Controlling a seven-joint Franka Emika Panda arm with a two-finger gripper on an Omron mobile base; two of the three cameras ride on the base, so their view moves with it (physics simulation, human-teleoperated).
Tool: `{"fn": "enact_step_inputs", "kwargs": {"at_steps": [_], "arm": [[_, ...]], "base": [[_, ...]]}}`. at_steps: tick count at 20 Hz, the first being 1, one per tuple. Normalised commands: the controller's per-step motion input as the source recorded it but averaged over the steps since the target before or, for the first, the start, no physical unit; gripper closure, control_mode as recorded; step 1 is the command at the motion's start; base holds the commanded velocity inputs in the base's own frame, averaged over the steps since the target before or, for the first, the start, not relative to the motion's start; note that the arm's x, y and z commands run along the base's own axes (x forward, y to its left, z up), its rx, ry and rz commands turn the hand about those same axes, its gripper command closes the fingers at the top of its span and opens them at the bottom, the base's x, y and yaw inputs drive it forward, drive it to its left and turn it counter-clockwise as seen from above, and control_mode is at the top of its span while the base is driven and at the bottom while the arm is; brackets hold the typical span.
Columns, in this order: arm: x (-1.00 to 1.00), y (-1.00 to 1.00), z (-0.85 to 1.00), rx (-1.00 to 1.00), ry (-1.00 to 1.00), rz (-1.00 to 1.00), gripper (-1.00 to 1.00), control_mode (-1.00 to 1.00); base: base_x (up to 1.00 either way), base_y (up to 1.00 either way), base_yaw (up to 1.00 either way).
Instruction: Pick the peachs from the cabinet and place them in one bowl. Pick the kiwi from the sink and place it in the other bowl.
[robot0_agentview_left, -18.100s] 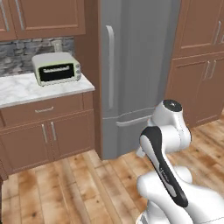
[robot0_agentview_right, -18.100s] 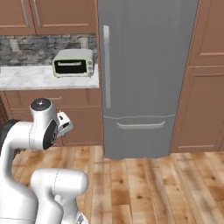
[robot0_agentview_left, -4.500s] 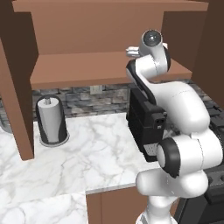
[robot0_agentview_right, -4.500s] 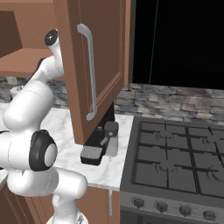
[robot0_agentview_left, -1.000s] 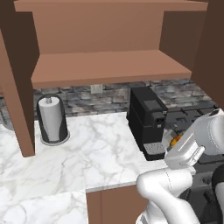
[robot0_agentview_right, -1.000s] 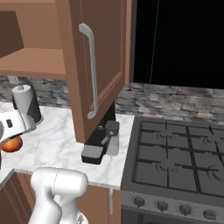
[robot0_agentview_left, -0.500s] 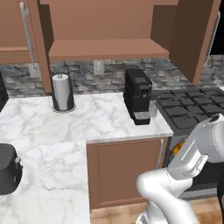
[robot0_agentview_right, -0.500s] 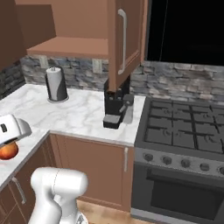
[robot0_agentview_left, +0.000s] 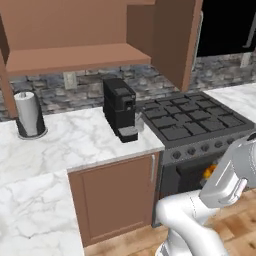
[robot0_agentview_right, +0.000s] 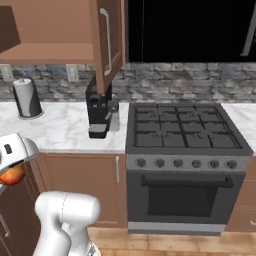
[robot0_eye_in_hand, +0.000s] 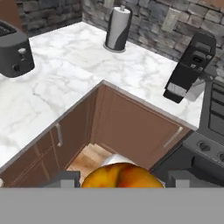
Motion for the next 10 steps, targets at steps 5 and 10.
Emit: {"fn": "enact_step_inputs", "kwargs": {"at_steps": [5, 10], "arm": [[0.0, 0.0, 0.0, 0.0, 0.0, 0.0, 1.0, 1.0], [0.0, 0.0, 0.0, 0.0, 0.0, 0.0, 1.0, 1.0]], "base": [[0.02, -0.2, -0.48], [0.01, -0.18, -0.49]]}}
